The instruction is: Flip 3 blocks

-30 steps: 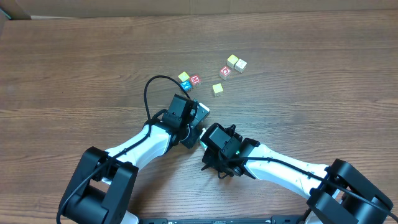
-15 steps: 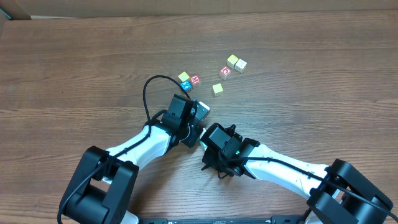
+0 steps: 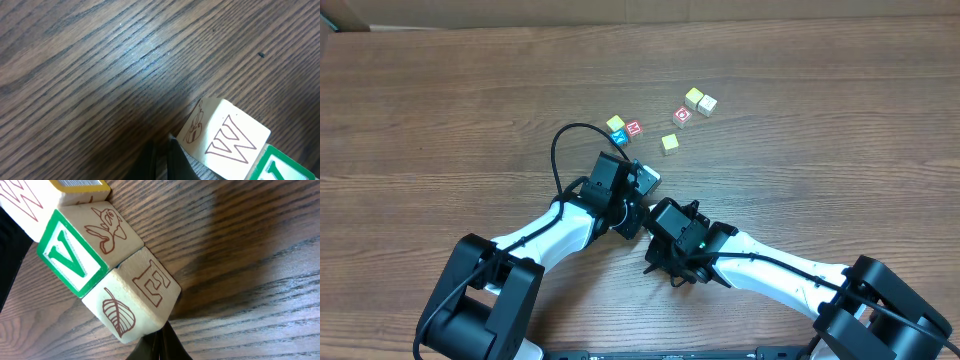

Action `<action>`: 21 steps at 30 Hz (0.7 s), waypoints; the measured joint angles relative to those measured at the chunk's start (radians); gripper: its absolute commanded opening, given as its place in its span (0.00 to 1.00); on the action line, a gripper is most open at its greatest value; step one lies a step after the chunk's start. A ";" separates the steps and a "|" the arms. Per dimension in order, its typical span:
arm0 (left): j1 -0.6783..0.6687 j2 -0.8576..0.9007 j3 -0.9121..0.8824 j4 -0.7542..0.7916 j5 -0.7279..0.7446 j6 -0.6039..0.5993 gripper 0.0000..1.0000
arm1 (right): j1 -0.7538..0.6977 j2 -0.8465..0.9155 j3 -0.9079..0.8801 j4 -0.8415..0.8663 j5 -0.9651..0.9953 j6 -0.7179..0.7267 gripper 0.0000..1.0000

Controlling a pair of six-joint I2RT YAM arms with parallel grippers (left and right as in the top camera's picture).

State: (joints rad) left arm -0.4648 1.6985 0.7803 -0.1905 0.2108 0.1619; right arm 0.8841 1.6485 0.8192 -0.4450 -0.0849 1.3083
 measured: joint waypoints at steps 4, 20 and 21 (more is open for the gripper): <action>0.000 0.000 0.000 0.000 0.000 0.000 0.04 | 0.000 0.000 0.000 0.000 0.000 0.000 0.04; 0.060 0.000 0.000 0.021 -0.045 -0.079 0.04 | 0.000 0.000 0.000 -0.002 0.004 0.000 0.04; 0.072 0.000 -0.001 0.027 -0.041 -0.084 0.04 | 0.000 0.000 0.000 -0.002 0.004 0.000 0.04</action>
State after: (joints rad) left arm -0.3923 1.6985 0.7795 -0.1638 0.1699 0.0784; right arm 0.8841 1.6485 0.8192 -0.4473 -0.0807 1.3083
